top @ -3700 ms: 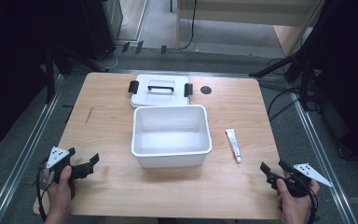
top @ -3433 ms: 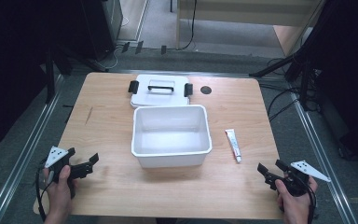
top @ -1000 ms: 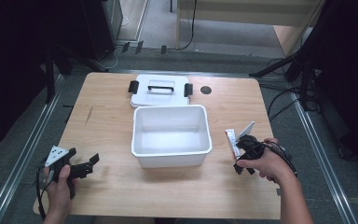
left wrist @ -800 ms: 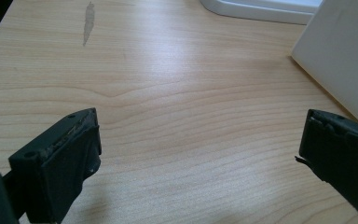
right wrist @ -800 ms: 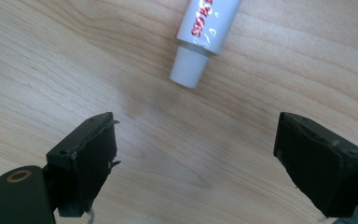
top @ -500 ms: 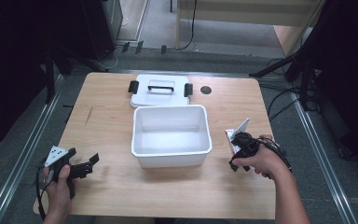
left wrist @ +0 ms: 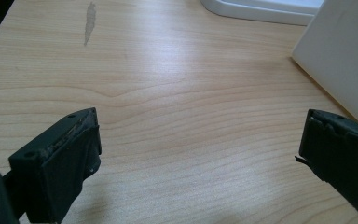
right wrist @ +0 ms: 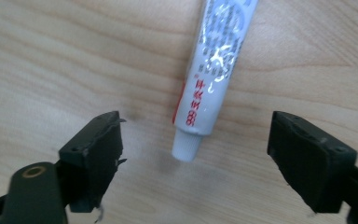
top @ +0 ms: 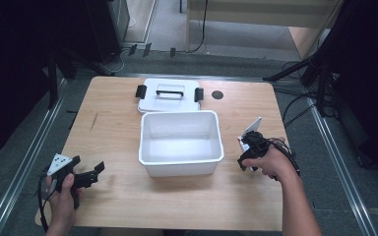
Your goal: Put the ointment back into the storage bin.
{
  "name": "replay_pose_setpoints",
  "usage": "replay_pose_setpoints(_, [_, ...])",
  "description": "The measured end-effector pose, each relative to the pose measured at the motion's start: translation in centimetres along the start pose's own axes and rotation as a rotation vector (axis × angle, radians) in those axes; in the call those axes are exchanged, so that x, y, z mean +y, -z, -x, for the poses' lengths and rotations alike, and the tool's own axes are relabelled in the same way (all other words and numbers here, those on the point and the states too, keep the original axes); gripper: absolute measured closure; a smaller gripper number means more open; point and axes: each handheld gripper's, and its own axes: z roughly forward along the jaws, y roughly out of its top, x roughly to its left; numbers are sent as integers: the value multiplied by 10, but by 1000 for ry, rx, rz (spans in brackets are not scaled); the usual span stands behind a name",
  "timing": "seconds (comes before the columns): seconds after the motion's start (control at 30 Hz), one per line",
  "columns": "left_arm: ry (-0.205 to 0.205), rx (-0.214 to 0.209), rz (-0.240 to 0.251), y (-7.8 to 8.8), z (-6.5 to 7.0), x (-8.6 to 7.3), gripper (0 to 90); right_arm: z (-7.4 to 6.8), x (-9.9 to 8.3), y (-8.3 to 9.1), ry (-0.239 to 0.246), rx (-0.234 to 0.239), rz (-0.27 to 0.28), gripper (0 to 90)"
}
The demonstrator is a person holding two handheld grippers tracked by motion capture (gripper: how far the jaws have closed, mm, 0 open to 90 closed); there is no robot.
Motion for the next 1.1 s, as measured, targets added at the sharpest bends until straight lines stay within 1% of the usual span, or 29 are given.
replay_pose_setpoints(0.03, [3,-1,0,0,0,0,0,1,3,0,-27,7,11,271])
replay_pose_setpoints(0.07, [3,-1,0,0,0,0,0,1,3,0,-27,7,11,271])
replay_pose_setpoints(0.1, [4,-1,0,0,0,0,0,2,5,0,-48,19,17,354])
replay_pose_setpoints(0.13, [4,-2,0,0,0,0,0,2,5,0,-48,19,17,354])
replay_pose_setpoints(0.17, [4,-1,0,0,0,0,0,2,7,1,-64,24,17,384])
replay_pose_setpoints(0.2, [4,-2,0,0,0,0,0,2,8,0,-87,32,16,444])
replay_pose_setpoints(0.3, [5,-2,0,0,0,0,0,3,12,0,-138,69,9,539])
replay_pose_setpoints(0.33, [5,-2,0,0,0,0,0,4,13,-1,-154,78,4,561])
replay_pose_setpoints(0.37, [5,-2,0,0,0,0,0,4,15,-1,-160,84,2,583])
replay_pose_setpoints(0.43, [6,-2,0,0,0,0,0,4,17,-3,-173,81,-8,610])
replay_pose_setpoints(0.5, [7,-3,-1,0,-1,0,0,5,18,-4,-168,69,-16,636])
replay_pose_setpoints(0.57, [7,-3,-2,0,-1,0,0,5,20,-5,-180,51,-17,672])
replay_pose_setpoints(0.6, [8,-3,-1,0,-1,0,0,6,20,-6,-181,50,-13,686])
replay_pose_setpoints(0.63, [9,-3,-1,0,-1,0,0,6,22,-5,-199,49,-13,691])
replay_pose_setpoints(0.7, [11,-3,-1,0,-1,0,0,6,24,-6,-190,37,-1,695])
replay_pose_setpoints(0.77, [12,-3,-2,0,-1,0,0,5,25,-7,-186,30,-9,704])
replay_pose_setpoints(0.93, [13,-3,-3,0,-1,0,0,5,26,-8,-183,30,-3,716])
replay_pose_setpoints(1.1, [12,-3,-3,0,-1,0,0,3,27,-9,-165,22,-7,722])
